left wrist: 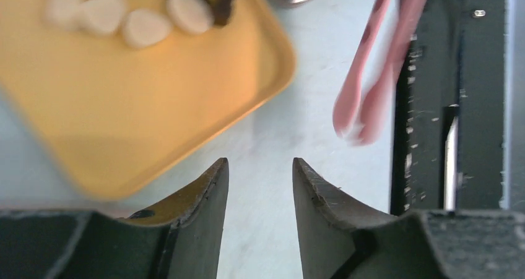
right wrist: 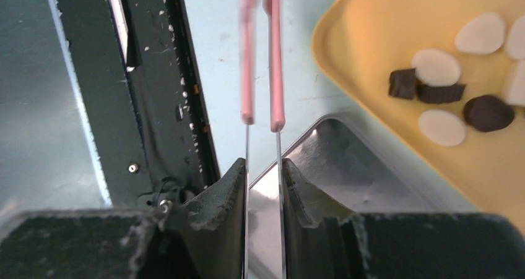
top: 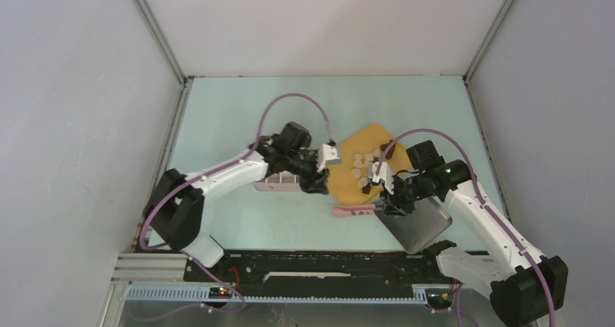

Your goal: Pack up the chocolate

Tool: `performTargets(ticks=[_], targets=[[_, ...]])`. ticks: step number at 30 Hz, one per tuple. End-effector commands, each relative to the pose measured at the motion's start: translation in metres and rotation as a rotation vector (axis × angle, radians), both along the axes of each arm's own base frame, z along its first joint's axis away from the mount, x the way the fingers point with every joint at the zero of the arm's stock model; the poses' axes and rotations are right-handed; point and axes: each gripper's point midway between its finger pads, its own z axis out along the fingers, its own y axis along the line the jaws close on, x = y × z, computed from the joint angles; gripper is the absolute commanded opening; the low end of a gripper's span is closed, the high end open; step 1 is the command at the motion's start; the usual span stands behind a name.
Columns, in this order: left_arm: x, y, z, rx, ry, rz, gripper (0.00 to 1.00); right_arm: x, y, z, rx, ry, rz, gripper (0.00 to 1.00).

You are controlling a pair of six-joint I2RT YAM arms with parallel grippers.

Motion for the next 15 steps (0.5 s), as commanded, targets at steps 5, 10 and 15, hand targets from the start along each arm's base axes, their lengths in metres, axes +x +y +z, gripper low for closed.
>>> performTargets(ticks=[5, 10, 15], targets=[[0.041, 0.087, 0.049, -0.038, -0.156, 0.238, 0.48, 0.018, -0.017, -0.003, -0.045, 0.082, -0.194, 0.11], [0.045, 0.118, 0.059, -0.035, -0.150, 0.372, 0.49, 0.039, -0.016, 0.005, -0.069, 0.101, -0.326, 0.12], [0.048, 0.135, 0.061, -0.041, -0.127, 0.458, 0.49, 0.070, -0.026, 0.011, -0.110, 0.048, -0.469, 0.12]])
